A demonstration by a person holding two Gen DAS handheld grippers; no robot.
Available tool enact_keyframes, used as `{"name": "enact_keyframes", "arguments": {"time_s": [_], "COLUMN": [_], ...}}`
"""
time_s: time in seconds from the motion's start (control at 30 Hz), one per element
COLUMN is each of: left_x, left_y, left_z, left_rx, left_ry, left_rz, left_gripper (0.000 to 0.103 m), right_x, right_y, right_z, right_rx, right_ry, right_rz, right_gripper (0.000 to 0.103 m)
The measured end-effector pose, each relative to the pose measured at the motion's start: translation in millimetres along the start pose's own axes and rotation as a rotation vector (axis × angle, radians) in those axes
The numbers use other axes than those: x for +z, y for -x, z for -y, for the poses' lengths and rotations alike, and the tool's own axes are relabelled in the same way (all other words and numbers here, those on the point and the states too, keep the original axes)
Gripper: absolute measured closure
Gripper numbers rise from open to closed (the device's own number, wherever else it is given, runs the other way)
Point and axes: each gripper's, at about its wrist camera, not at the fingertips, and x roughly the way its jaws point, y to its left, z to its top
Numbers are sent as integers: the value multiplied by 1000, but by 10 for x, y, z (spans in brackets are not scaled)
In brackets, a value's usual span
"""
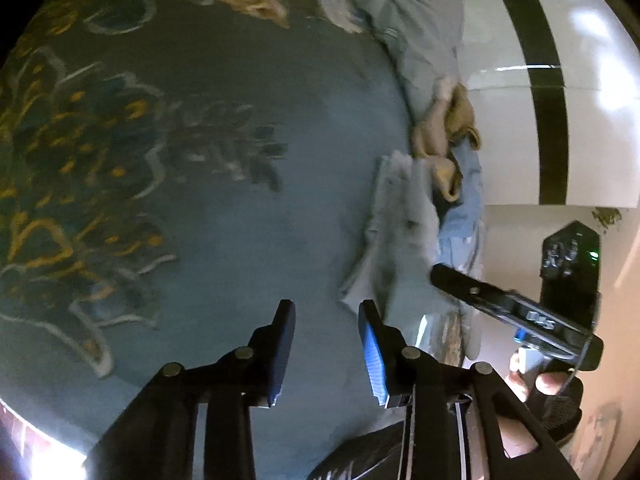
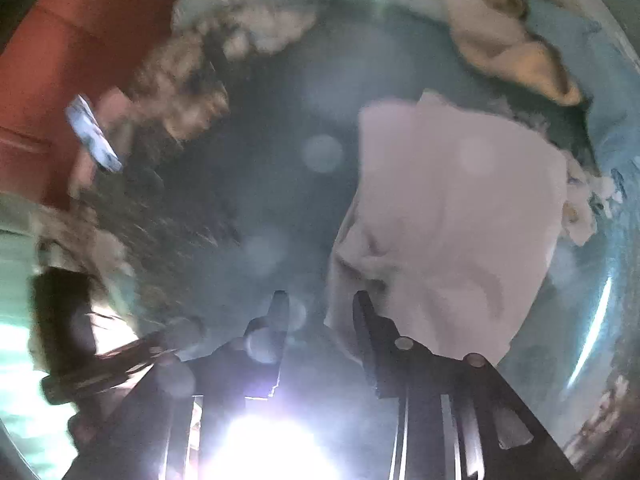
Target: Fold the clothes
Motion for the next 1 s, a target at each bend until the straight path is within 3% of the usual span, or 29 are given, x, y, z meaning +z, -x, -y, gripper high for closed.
{"name": "enact_keyframes", "arguments": {"time_s": [0.07, 0.17, 0.27, 0.37, 0.47, 0.5, 0.63, 0.8, 1.0], "left_x": [23, 57, 41, 33, 20, 17, 8, 95, 120], "left_y": [-79, -255, -502, -787, -1052, -1108, -1032, -645, -330], "left_z": [165, 483, 778, 916, 870, 823, 624, 406, 257], "left_rx": [-24, -65, -37, 77, 312, 360, 355, 324, 299], "left_ry": [-21, -67, -130, -190, -252, -253, -200, -97, -32], "left_rz": [-7, -25, -52, -69, -67, -78, -86, -30, 16], "left_gripper": [62, 55, 49, 47, 47, 48, 47, 47, 47], "right_x": [-44, -147, -301, -480, -605, -636, -739, -821, -866], "right_y": [194, 361, 363, 219, -6, -68, -229, -477, -599], "right_z": [269, 820, 1360, 1757, 1945, 1985, 2127, 2086, 1969], "right_rx": [-9, -33, 3, 72, 168, 204, 361, 353, 492], "right_ry": [-46, -180, -330, -435, -486, -505, -560, -427, -394], "right_rz": [48, 83, 83, 74, 47, 36, 12, -116, -56], "right_gripper": [58, 58, 58, 58, 56, 56, 53, 51, 49]}}
